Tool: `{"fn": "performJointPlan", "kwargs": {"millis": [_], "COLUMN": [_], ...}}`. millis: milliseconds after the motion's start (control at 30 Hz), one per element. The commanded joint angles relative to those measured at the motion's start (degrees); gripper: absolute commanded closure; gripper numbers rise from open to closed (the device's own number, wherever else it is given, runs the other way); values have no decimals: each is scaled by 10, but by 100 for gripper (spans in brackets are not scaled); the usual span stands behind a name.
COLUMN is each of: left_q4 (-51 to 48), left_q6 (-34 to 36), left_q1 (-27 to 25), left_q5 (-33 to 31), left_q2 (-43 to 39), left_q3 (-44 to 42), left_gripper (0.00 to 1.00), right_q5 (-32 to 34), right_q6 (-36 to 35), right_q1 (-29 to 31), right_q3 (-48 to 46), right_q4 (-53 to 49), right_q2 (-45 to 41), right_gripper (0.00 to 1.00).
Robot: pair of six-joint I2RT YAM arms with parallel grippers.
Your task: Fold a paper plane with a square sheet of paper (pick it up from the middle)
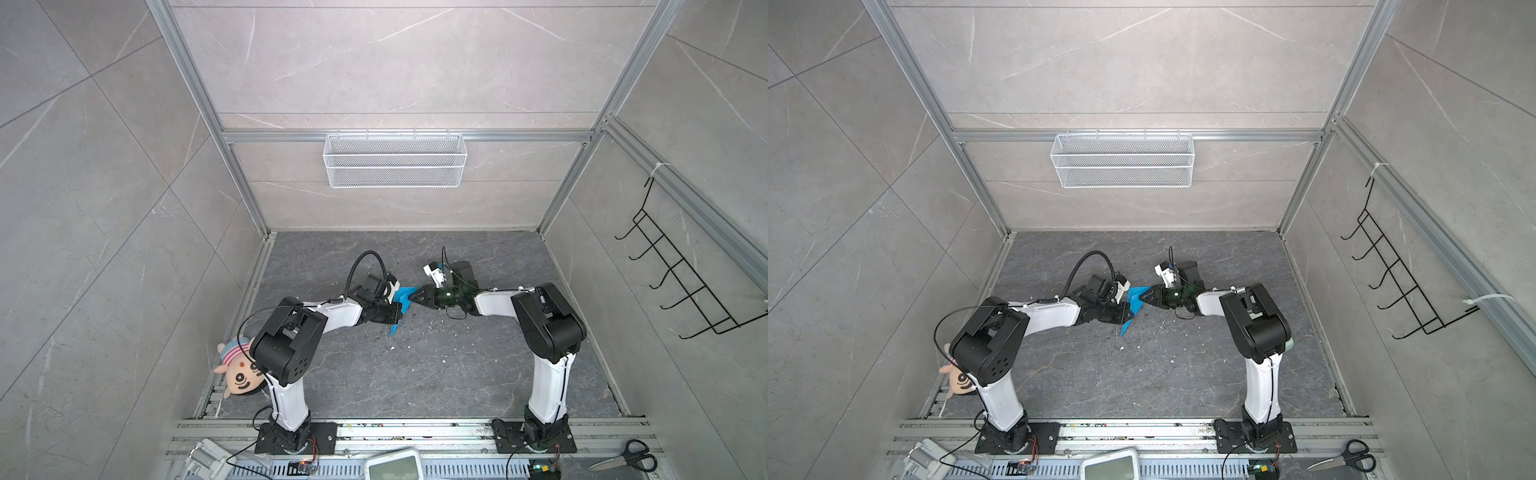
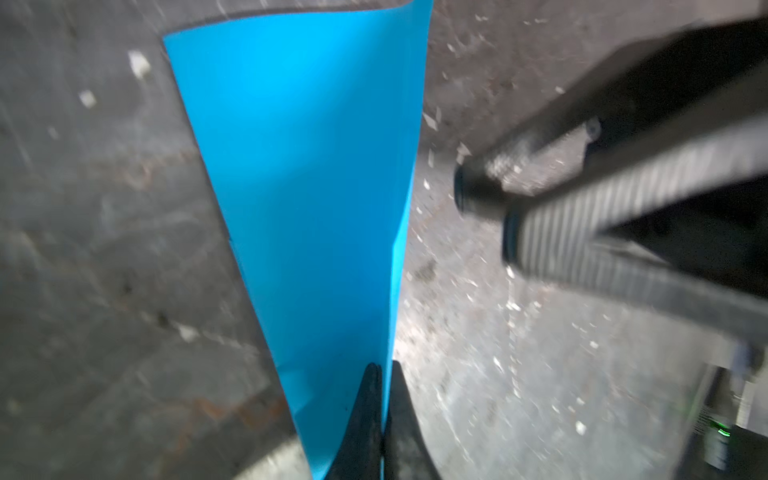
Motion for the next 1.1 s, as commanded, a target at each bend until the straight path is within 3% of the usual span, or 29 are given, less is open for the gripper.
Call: {"fn": "performJointPlan", "kwargs": {"millis": [0, 400, 833, 1067], "left_q4": [83, 205, 211, 204], "left_q6": [-66, -157, -165, -161], "left_q1": [2, 3, 4, 4], "left_q5": [48, 1, -29, -29], "left_q2": [-40, -32, -28, -33], "left_q3": [-43, -134, -150, -148], "left_gripper": [100, 100, 100, 90], "right_q5": [9, -62, -73, -76], "right_q6": [7, -21, -35, -18], "right_q1": [-1, 20, 41, 50], "right_q3": [-4, 18, 39, 65], "right_q4": [26, 19, -4, 2], "right_q2": [-19, 21, 65, 95], "right_gripper": [63, 63, 64, 64]}}
